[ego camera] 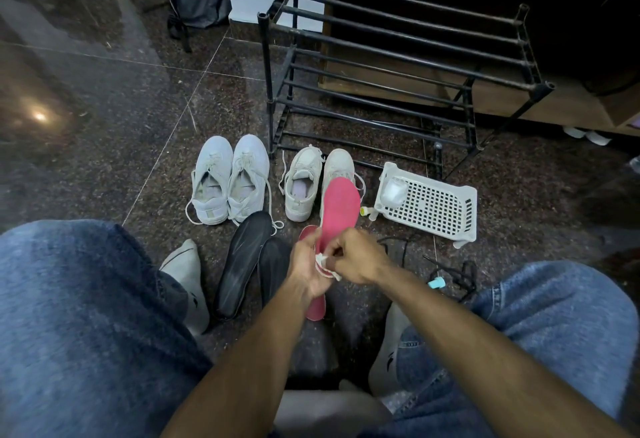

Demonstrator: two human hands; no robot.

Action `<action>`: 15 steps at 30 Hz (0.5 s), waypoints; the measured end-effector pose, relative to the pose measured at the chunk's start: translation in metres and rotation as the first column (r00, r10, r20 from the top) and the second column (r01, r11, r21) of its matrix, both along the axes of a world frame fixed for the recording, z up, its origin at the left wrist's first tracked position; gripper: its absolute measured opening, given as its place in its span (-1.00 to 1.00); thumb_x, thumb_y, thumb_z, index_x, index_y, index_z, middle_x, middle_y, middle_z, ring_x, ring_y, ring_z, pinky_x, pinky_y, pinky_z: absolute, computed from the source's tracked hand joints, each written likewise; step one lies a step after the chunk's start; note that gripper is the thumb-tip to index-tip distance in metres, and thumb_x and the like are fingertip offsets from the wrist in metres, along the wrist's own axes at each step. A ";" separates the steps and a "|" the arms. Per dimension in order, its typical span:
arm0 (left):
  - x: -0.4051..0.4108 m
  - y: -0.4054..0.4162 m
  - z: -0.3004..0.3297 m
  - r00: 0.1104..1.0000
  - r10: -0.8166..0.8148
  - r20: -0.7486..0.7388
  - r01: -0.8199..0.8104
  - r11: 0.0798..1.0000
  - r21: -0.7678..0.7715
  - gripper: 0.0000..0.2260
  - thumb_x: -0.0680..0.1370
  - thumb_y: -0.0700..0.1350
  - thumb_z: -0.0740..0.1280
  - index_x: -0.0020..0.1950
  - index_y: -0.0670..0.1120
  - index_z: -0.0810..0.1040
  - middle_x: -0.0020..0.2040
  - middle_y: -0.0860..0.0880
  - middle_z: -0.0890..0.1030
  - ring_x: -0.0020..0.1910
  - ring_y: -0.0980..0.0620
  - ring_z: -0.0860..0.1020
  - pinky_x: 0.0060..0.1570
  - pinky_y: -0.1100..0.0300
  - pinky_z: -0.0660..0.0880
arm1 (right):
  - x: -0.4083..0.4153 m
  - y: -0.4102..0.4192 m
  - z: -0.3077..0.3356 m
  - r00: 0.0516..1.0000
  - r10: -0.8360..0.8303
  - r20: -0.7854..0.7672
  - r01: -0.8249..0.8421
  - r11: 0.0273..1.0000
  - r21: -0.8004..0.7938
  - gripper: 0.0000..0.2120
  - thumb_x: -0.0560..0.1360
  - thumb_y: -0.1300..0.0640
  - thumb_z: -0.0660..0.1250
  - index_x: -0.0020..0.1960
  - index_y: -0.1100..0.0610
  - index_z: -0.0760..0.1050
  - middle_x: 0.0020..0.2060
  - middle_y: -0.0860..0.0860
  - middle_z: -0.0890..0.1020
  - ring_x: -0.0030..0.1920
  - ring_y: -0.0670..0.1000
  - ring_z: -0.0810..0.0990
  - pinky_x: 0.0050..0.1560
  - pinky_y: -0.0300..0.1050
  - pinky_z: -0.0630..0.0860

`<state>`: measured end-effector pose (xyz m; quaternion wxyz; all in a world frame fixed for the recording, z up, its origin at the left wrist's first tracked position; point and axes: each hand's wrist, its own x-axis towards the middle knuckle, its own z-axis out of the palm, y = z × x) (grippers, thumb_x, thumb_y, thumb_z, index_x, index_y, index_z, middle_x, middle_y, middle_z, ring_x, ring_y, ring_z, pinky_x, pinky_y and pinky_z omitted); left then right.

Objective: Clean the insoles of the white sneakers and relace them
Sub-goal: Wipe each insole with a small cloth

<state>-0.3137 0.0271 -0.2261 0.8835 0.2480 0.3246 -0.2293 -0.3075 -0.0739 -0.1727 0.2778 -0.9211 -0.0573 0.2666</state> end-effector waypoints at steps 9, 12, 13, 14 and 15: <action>-0.013 0.002 -0.048 0.980 -0.135 -0.147 0.183 0.902 0.391 -0.76 0.59 -0.33 0.20 0.19 -0.19 0.57 0.10 -0.24 0.65 -0.12 -0.11 0.63 -0.24 0.08 0.59 | 0.014 -0.041 -0.037 0.697 -0.568 -0.437 0.695 0.686 0.216 -0.97 0.46 0.31 0.42 -0.14 0.21 0.60 -0.34 0.17 0.62 -0.53 -0.05 0.44 -0.61 -0.29 0.30; -0.022 0.007 -0.062 0.961 -0.221 -0.166 0.271 0.873 0.405 -0.75 0.56 -0.35 0.24 0.17 -0.17 0.59 0.06 -0.22 0.67 -0.18 -0.07 0.65 -0.30 0.13 0.59 | 0.010 -0.033 -0.060 0.647 -0.563 -0.514 0.722 0.669 0.176 -0.96 0.46 0.29 0.42 -0.16 0.20 0.59 -0.33 0.18 0.63 -0.55 -0.06 0.45 -0.60 -0.32 0.28; -0.025 0.008 -0.066 0.952 -0.249 -0.179 0.303 0.855 0.422 -0.75 0.55 -0.36 0.24 0.16 -0.18 0.60 0.04 -0.22 0.67 -0.22 -0.06 0.64 -0.32 0.15 0.58 | 0.008 -0.029 -0.069 0.636 -0.573 -0.517 0.728 0.668 0.156 -0.96 0.46 0.29 0.42 -0.16 0.22 0.59 -0.34 0.18 0.62 -0.55 -0.06 0.44 -0.59 -0.33 0.26; -0.029 0.008 -0.070 0.942 -0.276 -0.194 0.334 0.833 0.440 -0.74 0.54 -0.36 0.24 0.15 -0.18 0.61 0.01 -0.22 0.67 -0.24 -0.06 0.63 -0.34 0.15 0.56 | 0.005 -0.025 -0.080 0.631 -0.592 -0.502 0.732 0.669 0.130 -0.95 0.45 0.30 0.42 -0.18 0.22 0.58 -0.38 0.17 0.61 -0.56 -0.05 0.43 -0.59 -0.34 0.25; -0.032 0.009 -0.075 0.928 -0.301 -0.218 0.370 0.804 0.466 -0.74 0.53 -0.37 0.23 0.13 -0.18 0.61 -0.02 -0.22 0.67 -0.26 -0.06 0.62 -0.33 0.15 0.57 | 0.002 -0.021 -0.092 0.627 -0.617 -0.477 0.736 0.669 0.102 -0.92 0.43 0.30 0.43 -0.23 0.22 0.57 -0.45 0.14 0.59 -0.59 -0.04 0.42 -0.59 -0.34 0.24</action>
